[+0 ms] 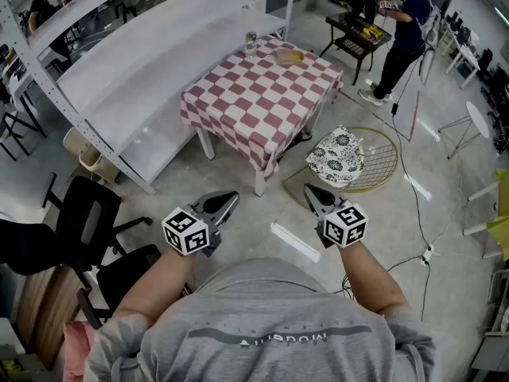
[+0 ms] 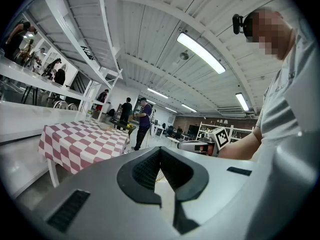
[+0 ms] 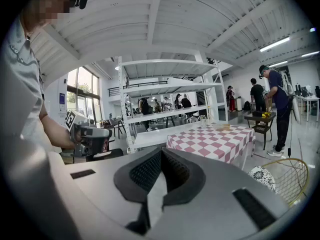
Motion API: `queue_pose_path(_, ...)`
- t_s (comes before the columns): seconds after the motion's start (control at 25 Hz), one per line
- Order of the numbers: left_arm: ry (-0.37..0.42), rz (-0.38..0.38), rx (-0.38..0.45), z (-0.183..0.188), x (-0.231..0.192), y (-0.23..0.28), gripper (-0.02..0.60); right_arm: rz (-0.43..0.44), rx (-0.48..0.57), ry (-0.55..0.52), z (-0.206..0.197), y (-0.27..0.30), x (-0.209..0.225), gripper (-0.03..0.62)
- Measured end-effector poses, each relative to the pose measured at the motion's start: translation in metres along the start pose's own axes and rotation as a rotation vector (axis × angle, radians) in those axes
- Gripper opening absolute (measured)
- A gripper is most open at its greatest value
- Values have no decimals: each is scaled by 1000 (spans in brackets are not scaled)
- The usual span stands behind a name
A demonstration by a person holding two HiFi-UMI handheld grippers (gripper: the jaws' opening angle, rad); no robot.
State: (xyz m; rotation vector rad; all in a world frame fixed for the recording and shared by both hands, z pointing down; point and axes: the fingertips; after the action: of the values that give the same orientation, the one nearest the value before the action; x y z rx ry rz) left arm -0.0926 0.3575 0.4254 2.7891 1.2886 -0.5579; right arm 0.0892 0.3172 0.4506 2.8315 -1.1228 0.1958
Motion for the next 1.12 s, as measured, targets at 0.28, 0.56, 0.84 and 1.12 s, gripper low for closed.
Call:
queue_pose_path(0.28,6,-4,3,2,2,2,12,6,2,-3,1,1,0,23)
queue_pose_path(0.56,8,-3,0,4,1,6,14,5,10,3,5,3,3,24)
queue_pose_path(0.84,17,14,2,1,10,25,14,23,18,33,12,-6,16,25)
queue_pose_path(1.12,28,27,19,-10,42,68,14,75,10,19,19,-31,46,25)
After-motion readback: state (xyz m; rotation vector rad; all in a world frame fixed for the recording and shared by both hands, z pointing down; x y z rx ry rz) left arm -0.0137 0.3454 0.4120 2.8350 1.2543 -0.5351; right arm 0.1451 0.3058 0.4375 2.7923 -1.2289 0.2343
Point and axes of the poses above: the fingertips, and each gripper's own axes: y forward along the fingers, x to its right, z out of its top, and after that the axes turned 14 degrees about x, right-handed
